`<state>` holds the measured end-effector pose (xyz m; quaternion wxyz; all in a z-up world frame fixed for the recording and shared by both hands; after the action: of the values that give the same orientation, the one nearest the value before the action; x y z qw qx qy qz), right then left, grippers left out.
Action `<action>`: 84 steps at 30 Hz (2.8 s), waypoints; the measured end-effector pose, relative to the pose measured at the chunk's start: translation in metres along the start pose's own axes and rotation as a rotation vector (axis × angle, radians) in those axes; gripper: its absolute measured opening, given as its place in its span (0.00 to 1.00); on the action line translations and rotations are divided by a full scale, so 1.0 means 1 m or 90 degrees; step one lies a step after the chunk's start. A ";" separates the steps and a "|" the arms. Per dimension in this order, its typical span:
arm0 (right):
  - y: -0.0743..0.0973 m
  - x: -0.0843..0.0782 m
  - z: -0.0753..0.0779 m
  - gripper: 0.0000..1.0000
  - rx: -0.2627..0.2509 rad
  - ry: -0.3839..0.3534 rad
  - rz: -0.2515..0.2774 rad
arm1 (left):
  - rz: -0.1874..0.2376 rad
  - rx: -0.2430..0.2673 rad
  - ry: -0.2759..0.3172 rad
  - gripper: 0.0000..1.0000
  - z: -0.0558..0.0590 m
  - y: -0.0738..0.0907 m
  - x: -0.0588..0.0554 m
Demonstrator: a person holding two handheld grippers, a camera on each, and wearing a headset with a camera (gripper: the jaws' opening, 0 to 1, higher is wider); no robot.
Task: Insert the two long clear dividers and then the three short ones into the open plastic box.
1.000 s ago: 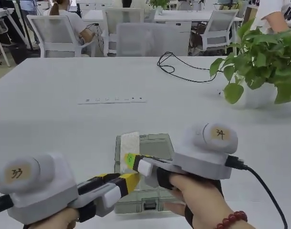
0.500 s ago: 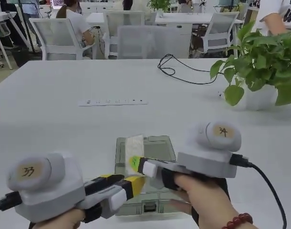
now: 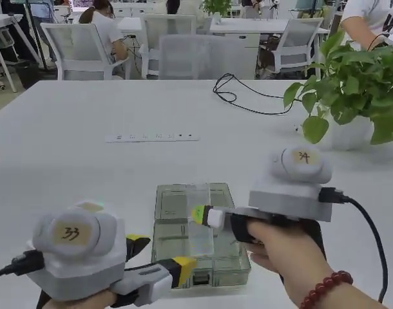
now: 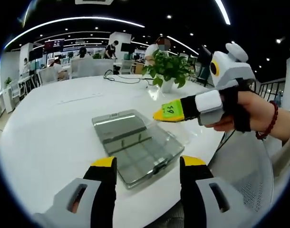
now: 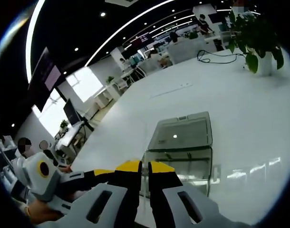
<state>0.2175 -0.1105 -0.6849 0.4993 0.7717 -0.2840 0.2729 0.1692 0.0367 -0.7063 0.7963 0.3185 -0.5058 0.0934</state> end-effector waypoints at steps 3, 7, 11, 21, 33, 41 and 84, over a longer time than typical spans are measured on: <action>0.000 0.002 0.009 0.06 -0.034 -0.004 -0.033 | -0.005 0.002 -0.018 0.55 -0.001 0.002 0.000; -0.001 0.003 0.015 0.06 -0.052 -0.008 -0.059 | -0.021 0.002 -0.045 0.56 -0.001 0.004 -0.001; -0.005 0.003 0.022 0.06 -0.075 -0.016 -0.093 | -0.037 0.005 -0.069 0.59 -0.001 0.004 -0.002; -0.018 -0.001 0.031 0.06 -0.127 -0.022 -0.159 | -0.042 -0.008 -0.095 0.70 0.000 0.004 -0.002; -0.034 -0.002 0.037 0.07 -0.157 -0.043 -0.218 | -0.031 -0.026 -0.103 0.82 0.001 0.003 -0.001; -0.043 -0.005 0.038 0.07 -0.162 -0.046 -0.255 | -0.028 -0.033 -0.114 0.86 0.002 0.003 0.000; -0.063 -0.008 0.033 0.07 -0.189 0.008 -0.337 | -0.026 -0.026 -0.091 0.82 -0.009 0.007 -0.002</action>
<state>0.2613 -0.1184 -0.7411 0.6621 0.7359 -0.1066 0.0936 0.1716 0.0484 -0.7078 0.7663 0.3182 -0.5564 0.0440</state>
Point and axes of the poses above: the centre of the closed fingertips' face, and the gripper's own axes: y roughly backward along the fingers, z roughly to its right, x roughly out of its top, the point moved 8 cm from there along y, roughly backward along the fingers, and after that the axes turned 15 degrees about -x, right-handed, at the moved point
